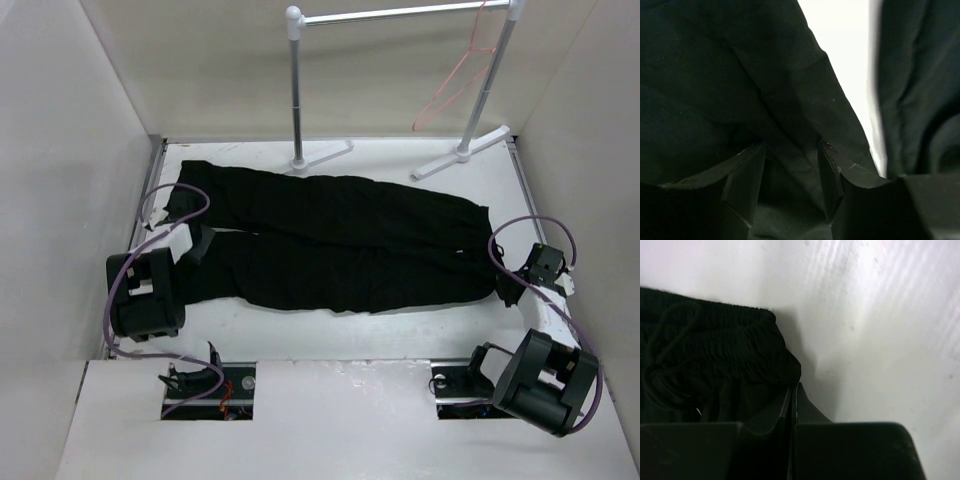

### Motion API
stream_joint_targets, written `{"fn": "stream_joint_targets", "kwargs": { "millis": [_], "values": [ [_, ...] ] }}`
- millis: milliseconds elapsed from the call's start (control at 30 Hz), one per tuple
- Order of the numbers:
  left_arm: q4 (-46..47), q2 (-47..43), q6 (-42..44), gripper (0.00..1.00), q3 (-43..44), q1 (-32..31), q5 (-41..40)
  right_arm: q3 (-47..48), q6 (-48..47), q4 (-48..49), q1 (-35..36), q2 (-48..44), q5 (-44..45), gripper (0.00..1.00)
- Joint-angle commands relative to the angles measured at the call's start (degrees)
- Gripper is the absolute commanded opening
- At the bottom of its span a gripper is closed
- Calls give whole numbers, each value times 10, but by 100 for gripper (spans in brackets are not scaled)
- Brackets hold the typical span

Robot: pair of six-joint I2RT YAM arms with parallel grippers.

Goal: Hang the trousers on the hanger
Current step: Flatten out the trousers at the center of the board.

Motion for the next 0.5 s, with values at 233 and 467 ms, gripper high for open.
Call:
{"fn": "stream_joint_targets", "kwargs": {
  "millis": [233,467],
  "values": [
    [-96,-170,23,50,8,1,-46,3,8,-7,-3,-15,10,3],
    [-235,-376,21,47,-143,90,-26,3,8,-7,-3,-15,10,3]
  ]
}}
